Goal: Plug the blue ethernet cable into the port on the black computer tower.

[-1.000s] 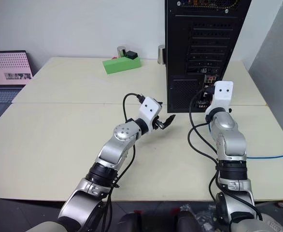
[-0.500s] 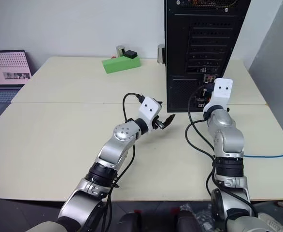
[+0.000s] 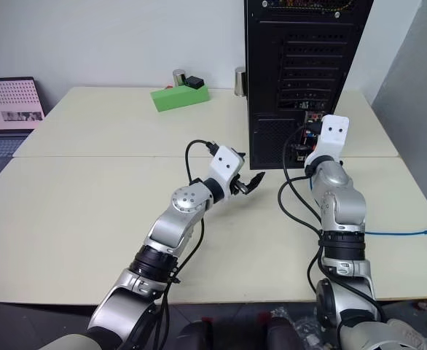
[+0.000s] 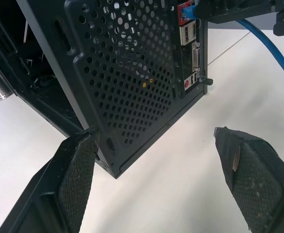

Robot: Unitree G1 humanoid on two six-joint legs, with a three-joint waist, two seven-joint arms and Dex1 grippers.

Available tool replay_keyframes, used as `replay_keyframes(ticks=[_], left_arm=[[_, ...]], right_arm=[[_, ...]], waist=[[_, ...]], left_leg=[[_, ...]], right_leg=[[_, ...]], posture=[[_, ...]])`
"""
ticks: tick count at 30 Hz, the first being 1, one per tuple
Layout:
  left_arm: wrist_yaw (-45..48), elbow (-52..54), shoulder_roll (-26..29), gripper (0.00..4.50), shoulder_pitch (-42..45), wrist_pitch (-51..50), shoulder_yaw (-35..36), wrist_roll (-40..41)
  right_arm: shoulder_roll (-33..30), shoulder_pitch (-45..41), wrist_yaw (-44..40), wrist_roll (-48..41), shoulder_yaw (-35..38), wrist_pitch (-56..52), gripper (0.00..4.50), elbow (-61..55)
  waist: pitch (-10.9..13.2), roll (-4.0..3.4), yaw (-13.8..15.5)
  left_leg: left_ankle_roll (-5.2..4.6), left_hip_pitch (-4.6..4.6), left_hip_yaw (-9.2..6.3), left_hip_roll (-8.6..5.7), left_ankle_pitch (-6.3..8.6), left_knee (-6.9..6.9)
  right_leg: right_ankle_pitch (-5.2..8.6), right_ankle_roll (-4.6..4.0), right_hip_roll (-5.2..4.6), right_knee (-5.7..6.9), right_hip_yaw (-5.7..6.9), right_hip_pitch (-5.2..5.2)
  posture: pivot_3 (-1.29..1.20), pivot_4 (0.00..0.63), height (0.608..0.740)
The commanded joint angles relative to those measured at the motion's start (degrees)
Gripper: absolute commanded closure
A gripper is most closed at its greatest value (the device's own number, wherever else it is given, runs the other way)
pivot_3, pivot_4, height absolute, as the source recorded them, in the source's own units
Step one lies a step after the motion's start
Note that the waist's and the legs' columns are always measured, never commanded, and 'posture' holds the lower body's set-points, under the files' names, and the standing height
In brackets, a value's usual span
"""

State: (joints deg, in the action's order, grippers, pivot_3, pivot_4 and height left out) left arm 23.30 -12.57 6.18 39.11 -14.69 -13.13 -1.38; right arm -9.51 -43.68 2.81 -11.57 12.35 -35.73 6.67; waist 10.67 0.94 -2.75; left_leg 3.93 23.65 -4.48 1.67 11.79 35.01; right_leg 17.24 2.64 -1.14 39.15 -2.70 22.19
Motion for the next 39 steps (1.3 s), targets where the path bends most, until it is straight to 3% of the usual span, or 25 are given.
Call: replay_keyframes(ticks=[1, 7, 9, 20, 25, 28, 32, 39], left_arm=[[0.0, 1.9, -0.5, 0.50, 0.9, 1.0, 0.0, -0.3], [-0.4, 1.7, -0.5, 0.50, 0.9, 0.7, 0.5, -0.1], [-0.4, 1.5, -0.5, 0.49, 1.0, 0.7, 0.9, 0.2], [1.6, 0.3, 1.4, 0.49, 1.7, -1.5, 2.6, 1.5], [9.3, 0.8, 5.4, 0.49, 2.3, -4.1, 4.3, 5.4], [13.9, 1.4, 7.9, 0.04, 3.4, -5.6, 6.8, 9.4], [18.5, 0.8, 11.3, 0.01, 4.8, -6.4, 7.1, 10.8], [26.0, 3.5, 17.8, 0.01, 5.3, -4.9, 8.4, 12.6]], right_arm=[[-0.7, -2.6, 0.2, -0.2, 1.1, 1.9, 4.50, -0.3], [-1.3, -1.2, -1.4, -0.3, 0.3, 1.9, 4.50, -1.5], [-1.5, -0.2, -1.8, -0.2, 0.1, 1.4, 3.83, -2.5], [-6.6, 13.7, -9.4, -3.0, -0.9, -2.9, 1.61, -20.8], [-13.3, 19.0, -16.8, -6.1, 1.1, -3.0, 0.65, -27.0], [-18.8, 21.9, -23.1, -9.0, 5.0, -1.4, 0.01, -27.6], [-22.0, 22.2, -26.6, -10.5, 6.6, 1.0, 0.00, -25.5], [-29.3, 25.2, -41.5, -18.4, 9.9, 2.3, 0.00, -25.2]], waist=[[0.0, 0.00, 0.0], [0.0, 0.00, -0.1], [0.0, 0.00, -0.1], [0.0, 0.00, 0.8], [0.0, -0.02, 0.8], [0.0, -0.02, 0.9], [0.0, -0.02, 0.7], [0.0, -0.02, 0.9]], left_leg=[[0.00, 0.00, 0.00, 0.00, 0.00, 0.00], [0.00, 0.00, 0.00, 0.00, 0.00, 0.03], [0.00, 0.00, 0.00, 0.00, 0.00, 0.03], [0.00, 0.18, -0.01, -0.03, 0.00, 0.01], [0.00, 0.15, -0.04, -0.03, 0.00, 0.04], [0.00, 0.14, -0.04, -0.02, 0.00, 0.04], [0.00, 0.15, -0.04, -0.03, 0.00, 0.05], [-0.01, 0.14, -0.04, -0.02, 0.01, 0.05]], right_leg=[[0.00, 0.00, 0.00, 0.00, 0.00, 0.00], [-0.01, 0.01, 0.00, 0.02, 0.00, 0.00], [-0.01, 0.01, 0.00, 0.02, 0.00, 0.00], [0.00, 0.01, -0.04, -0.10, 0.04, 0.07], [0.00, 0.02, -0.01, -0.08, 0.06, 0.05], [0.00, 0.02, -0.01, -0.11, 0.06, 0.05], [0.00, 0.02, -0.01, -0.12, 0.07, 0.04], [0.00, 0.02, 0.00, -0.13, 0.08, 0.02]], posture=[[0.00, 0.150, 0.740], [0.00, 0.150, 0.740], [0.00, 0.150, 0.740], [0.00, 0.150, 0.740], [0.00, 0.150, 0.740], [0.00, 0.150, 0.740], [0.00, 0.150, 0.740], [0.00, 0.150, 0.740]])
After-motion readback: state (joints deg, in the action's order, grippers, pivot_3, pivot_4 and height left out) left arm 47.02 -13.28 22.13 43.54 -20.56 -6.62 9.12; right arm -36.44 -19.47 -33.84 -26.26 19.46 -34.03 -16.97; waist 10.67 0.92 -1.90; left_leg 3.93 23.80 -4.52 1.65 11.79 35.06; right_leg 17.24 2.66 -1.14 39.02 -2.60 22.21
